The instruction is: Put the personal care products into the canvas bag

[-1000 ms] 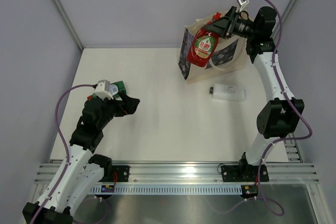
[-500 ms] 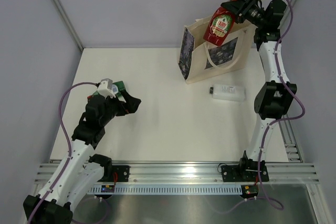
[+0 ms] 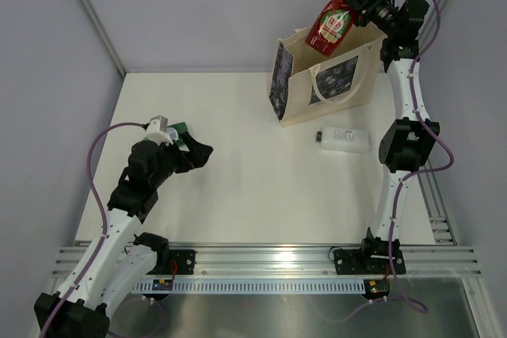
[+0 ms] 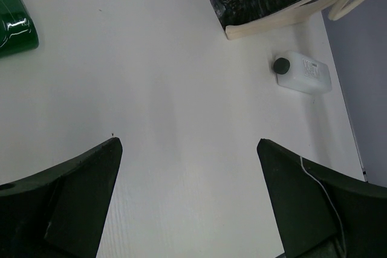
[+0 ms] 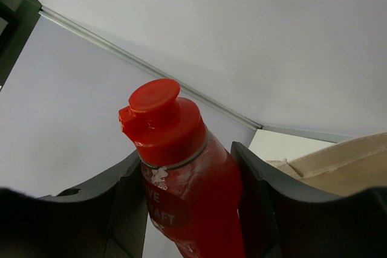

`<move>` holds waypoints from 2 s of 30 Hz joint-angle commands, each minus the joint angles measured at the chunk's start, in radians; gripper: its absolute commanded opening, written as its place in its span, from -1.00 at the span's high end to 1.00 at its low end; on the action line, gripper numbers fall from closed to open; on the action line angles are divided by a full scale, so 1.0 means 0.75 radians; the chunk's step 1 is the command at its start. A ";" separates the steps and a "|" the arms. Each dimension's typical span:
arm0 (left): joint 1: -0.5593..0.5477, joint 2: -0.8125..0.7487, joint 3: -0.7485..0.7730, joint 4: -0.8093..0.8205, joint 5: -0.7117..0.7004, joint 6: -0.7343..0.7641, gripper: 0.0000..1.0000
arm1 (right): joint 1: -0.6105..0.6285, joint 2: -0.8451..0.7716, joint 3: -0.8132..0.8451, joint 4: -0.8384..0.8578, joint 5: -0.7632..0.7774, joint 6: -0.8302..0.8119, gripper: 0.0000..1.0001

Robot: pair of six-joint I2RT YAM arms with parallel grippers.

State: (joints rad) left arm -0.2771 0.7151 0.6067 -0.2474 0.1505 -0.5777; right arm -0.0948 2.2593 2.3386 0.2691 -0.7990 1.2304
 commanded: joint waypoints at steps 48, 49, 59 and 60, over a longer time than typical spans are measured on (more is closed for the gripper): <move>0.423 0.999 0.551 -0.470 -0.399 -1.353 -0.98 | 0.200 -0.198 0.130 -1.042 0.225 -2.019 -0.99; 0.433 1.032 0.561 -0.439 -0.393 -1.367 -0.98 | 0.192 -0.210 0.136 -1.064 0.204 -2.015 -0.99; 0.457 1.349 0.721 -0.304 -0.379 -1.453 -0.97 | 0.137 -0.496 -0.115 -1.159 -0.035 -2.009 -0.99; 0.457 1.374 0.745 -0.308 -0.377 -1.467 -0.98 | 0.139 -0.523 -0.152 -1.155 -0.059 -2.011 -0.99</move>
State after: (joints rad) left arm 0.0589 1.7061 1.0981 -0.5270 -0.1368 -1.6215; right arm 0.0128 1.9518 2.2860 -0.5755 -0.7544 -0.2840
